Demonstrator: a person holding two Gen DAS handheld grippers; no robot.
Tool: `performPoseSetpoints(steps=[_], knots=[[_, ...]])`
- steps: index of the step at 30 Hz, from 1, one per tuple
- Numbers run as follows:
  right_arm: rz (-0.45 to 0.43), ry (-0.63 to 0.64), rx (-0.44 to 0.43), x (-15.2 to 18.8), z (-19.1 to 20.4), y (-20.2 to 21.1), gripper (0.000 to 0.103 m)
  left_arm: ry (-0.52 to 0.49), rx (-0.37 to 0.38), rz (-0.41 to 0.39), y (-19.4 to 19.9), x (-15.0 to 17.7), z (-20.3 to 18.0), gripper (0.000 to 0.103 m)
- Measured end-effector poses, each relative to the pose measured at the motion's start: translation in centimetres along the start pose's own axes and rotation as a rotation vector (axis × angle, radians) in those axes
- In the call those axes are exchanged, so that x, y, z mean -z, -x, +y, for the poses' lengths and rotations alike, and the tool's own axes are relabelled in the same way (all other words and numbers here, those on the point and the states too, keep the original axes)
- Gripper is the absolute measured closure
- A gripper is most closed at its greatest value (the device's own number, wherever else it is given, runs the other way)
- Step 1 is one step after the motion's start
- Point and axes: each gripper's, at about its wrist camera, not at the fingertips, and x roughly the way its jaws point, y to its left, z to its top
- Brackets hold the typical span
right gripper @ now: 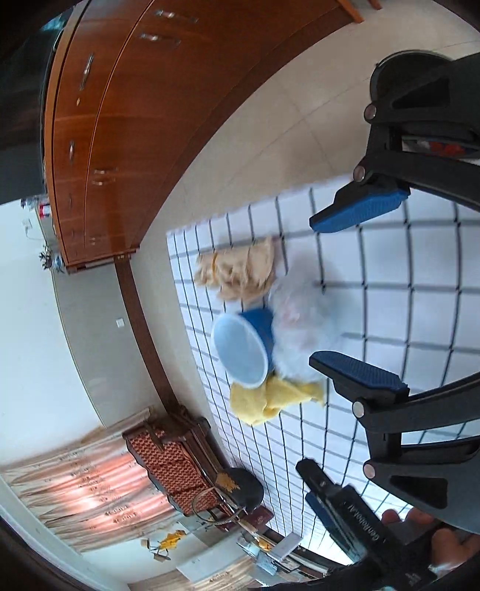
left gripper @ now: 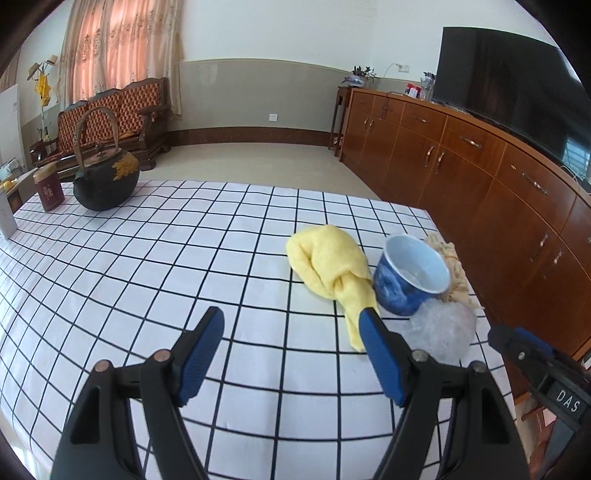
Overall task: Collect trash
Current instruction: 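Grasp the blue bowl by its rim with the right tool while the left tool grasps the yellow cloth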
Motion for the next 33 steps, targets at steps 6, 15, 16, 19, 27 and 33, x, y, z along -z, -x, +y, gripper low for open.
performPoseSetpoints(steps=[6,15,16,19,27,33], knots=[[0.008,0.026,-0.025,-1.6,2.7,-3.0,0.033,0.023,-0.007,-0.003,-1.3,-1.1,0.9,0.026],[0.033,0.04,-0.03,-3.4,4.4,-7.1,0.029,0.018,-0.026,0.01,-3.1,-1.4,1.4,0.026],[0.035,0.041,-0.031,-3.5,4.5,-7.4,0.029,0.016,-0.027,0.008,-3.2,-1.4,1.4,0.026],[0.038,0.045,-0.024,-3.8,4.7,-8.1,0.029,0.018,-0.035,0.0,-3.3,-1.7,1.5,0.026],[0.061,0.055,-0.021,-4.4,5.3,-10.0,0.028,0.037,-0.051,0.001,-3.6,-2.0,2.7,0.026],[0.068,0.059,-0.012,-4.8,5.8,-11.0,0.028,0.039,-0.062,0.014,-4.1,-2.0,3.1,0.026]])
